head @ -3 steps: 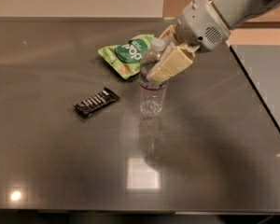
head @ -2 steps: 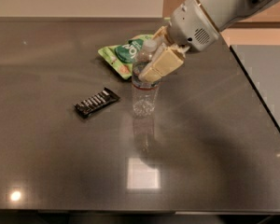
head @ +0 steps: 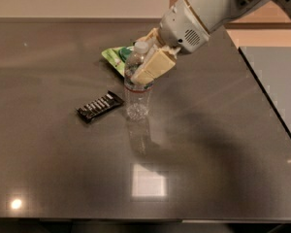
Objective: Move water bottle near rxbar chocolate
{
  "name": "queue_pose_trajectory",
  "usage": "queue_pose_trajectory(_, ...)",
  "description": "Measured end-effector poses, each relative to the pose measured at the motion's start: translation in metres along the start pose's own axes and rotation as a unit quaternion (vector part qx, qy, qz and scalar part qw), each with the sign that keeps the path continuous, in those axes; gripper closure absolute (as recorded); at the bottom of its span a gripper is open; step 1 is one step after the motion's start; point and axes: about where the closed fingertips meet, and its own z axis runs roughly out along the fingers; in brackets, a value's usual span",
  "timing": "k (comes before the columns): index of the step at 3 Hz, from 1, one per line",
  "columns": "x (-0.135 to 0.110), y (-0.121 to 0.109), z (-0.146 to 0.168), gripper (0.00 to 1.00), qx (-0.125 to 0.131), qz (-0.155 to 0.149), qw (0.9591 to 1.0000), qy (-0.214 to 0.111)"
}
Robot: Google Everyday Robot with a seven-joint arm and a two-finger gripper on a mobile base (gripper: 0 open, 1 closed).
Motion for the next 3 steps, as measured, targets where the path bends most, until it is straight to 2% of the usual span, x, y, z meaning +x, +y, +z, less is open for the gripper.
queue_pose_trajectory(3, -0.0052, -0.0052, 0.0173, 1.00, -0.015, -0.008, 0.9999, 0.002)
